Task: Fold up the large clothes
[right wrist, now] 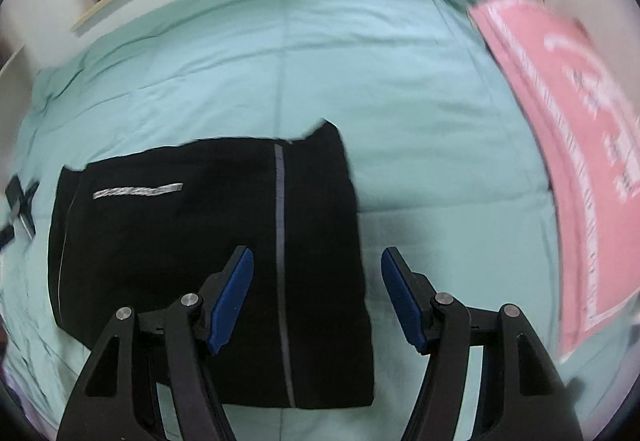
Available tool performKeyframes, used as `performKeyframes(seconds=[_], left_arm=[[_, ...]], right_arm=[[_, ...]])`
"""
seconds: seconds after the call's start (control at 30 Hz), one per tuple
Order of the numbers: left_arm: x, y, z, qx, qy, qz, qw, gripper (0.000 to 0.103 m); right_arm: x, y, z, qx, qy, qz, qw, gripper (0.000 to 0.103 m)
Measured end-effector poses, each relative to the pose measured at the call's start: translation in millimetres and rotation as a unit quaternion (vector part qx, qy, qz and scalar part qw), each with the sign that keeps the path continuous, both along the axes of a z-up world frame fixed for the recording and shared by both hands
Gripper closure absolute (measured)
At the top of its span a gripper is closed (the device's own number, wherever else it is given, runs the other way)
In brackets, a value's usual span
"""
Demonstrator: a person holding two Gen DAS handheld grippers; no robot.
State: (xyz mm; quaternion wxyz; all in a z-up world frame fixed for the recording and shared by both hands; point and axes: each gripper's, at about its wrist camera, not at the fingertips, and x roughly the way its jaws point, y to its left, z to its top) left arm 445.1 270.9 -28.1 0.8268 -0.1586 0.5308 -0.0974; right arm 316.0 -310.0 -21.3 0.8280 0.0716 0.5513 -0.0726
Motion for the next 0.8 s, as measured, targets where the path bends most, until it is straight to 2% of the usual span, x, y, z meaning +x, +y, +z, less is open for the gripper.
performKeyframes(seconds=[0.13, 0.3, 0.4, 0.47, 0.5, 0.6, 0.7, 0.8], left_arm=[[16.1, 22.1, -41.0, -0.03, 0.044, 0.015, 0.9985, 0.036], [28.8, 35.1, -90.8, -0.088, 0.091, 0.015, 0.9919, 0.036], [31.0, 37.7, -121.6, -0.136, 0.122, 0.011, 0.9832, 0.036], [29.5, 36.0, -139.6, -0.165, 0.138, 0.005, 0.9766, 0.036], [28.4, 34.3, -146.8, -0.174, 0.144, 0.004, 0.9742, 0.036], [26.4, 33.5, -159.2, -0.202, 0.147, 0.008, 0.9683, 0.036], [25.2, 32.6, -162.0, -0.215, 0.148, 0.01, 0.9654, 0.036], [25.2, 24.4, -167.9, -0.224, 0.154, -0.005, 0.9624, 0.031]], right_arm=[[9.0, -28.6, -33.4, 0.027, 0.018, -0.026, 0.999, 0.034], [18.0, -38.5, -70.2, 0.06, 0.04, -0.025, 0.997, 0.034], [20.9, -40.4, -94.8, 0.075, 0.049, -0.022, 0.996, 0.034], [20.2, -45.4, -110.7, 0.106, 0.049, -0.031, 0.993, 0.034], [19.1, -50.7, -117.8, 0.137, 0.042, -0.039, 0.989, 0.034], [19.5, -62.6, -127.6, 0.194, 0.035, -0.049, 0.979, 0.032], [18.6, -66.7, -122.0, 0.228, 0.023, -0.038, 0.973, 0.031], [19.3, -62.5, -121.6, 0.22, 0.029, -0.022, 0.975, 0.019]])
